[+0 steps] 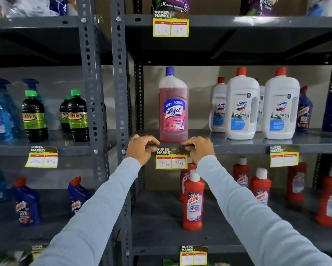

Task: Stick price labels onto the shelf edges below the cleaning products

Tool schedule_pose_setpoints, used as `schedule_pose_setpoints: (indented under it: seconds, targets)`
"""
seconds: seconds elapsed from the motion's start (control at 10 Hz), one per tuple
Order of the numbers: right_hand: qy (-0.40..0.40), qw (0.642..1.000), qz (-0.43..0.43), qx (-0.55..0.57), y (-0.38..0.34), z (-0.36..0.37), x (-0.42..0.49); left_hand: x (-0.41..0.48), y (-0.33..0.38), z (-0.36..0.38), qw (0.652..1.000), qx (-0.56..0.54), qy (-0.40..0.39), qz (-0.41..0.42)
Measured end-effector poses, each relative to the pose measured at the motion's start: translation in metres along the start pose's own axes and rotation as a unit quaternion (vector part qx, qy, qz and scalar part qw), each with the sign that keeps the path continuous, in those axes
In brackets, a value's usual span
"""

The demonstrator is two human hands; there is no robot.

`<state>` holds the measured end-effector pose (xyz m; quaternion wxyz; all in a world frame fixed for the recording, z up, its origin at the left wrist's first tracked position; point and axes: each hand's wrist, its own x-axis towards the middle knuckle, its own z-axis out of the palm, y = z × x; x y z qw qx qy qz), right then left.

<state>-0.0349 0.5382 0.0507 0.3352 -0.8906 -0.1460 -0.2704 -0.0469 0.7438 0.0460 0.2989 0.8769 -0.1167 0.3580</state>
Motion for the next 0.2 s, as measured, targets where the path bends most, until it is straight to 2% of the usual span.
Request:
schedule_pose_setpoints:
  seconds: [0.1,0.2]
  targets:
    - [-0.006,0.999,0.005,0.052,-0.002,-0.018,-0.007,-0.004,0.004,-0.009,0.998,0.052,-0.032,-0.019]
    - [0.029,0.964,-0.036,0.261,-0.013,-0.05,-0.02,-0.002,0.015,-0.017,0.986,0.142,-0.09,-0.019]
